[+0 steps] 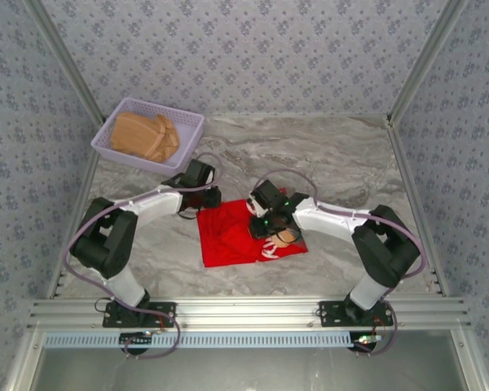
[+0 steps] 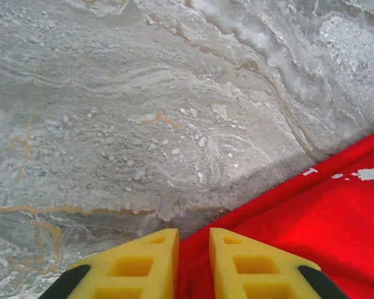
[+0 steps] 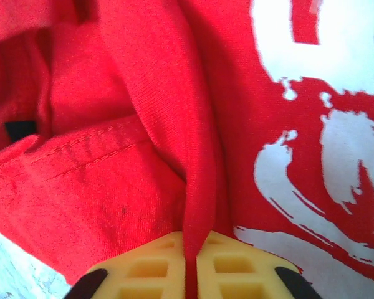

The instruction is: Fold the inside-out t-shirt

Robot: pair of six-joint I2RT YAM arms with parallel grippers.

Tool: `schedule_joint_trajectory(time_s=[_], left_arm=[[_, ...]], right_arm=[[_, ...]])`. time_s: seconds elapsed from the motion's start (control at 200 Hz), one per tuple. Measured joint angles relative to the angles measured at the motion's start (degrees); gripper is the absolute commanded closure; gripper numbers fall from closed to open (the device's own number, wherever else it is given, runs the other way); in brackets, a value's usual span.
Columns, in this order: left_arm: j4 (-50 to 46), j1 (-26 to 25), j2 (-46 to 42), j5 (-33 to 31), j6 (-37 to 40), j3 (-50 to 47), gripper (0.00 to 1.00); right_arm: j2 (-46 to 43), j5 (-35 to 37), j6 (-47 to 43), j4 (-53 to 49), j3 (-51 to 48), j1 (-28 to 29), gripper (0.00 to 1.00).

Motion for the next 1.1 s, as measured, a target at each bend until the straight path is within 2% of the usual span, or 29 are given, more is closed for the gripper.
schedule_joint_trajectory(time_s=[0.16, 0.29, 0.42, 0.51, 0.635, 0.769, 0.844, 0.934, 1.014, 1.099], left_arm=[[0.0, 1.7, 0.0, 2.4, 0.2, 0.0, 0.84], [0.0, 3.4, 0.0, 4.3, 0.2, 0.0, 0.81], [0.0, 5.1, 0.0, 5.2, 0.2, 0.0, 0.79], [0.0, 6.1, 0.0, 5.4, 0.2, 0.0, 0.77], [0.0, 7.0, 0.0, 5.5, 0.3, 0.0, 0.69], [-1.1, 7.8, -0.6, 2.8, 0.7, -0.5, 0.46], [-1.6, 8.2, -4.5, -0.2, 0.9, -3.4, 0.35], [-2.3, 8.2, -14.3, -2.4, -0.4, -9.6, 0.28], [-3.3, 6.6, -24.7, -1.7, -1.1, -14.9, 0.27], [-3.6, 2.8, -31.4, 0.9, -1.9, -18.2, 0.29]], right_arm=[[-3.0, 0.0, -2.7, 0.5, 0.0, 3.3, 0.96], [-5.3, 0.0, -5.7, 2.5, 0.0, 7.1, 0.94], [-5.1, -0.7, -7.8, 4.5, 0.0, 10.5, 0.85], [-3.6, -0.9, -8.5, 4.6, 0.6, 12.1, 0.71], [-1.2, 0.3, -8.9, 2.2, 2.6, 12.2, 0.59], [-1.0, 1.1, -8.6, 0.0, 3.0, 10.8, 0.55], [-2.1, 1.0, -8.3, -0.5, 2.8, 9.7, 0.52], [-5.3, -1.0, -7.7, 0.8, 1.3, 7.9, 0.49], [-8.0, -3.4, -6.2, 3.4, -0.9, 4.6, 0.48], [-7.5, -5.3, -4.5, 5.6, -1.9, 0.7, 0.51]])
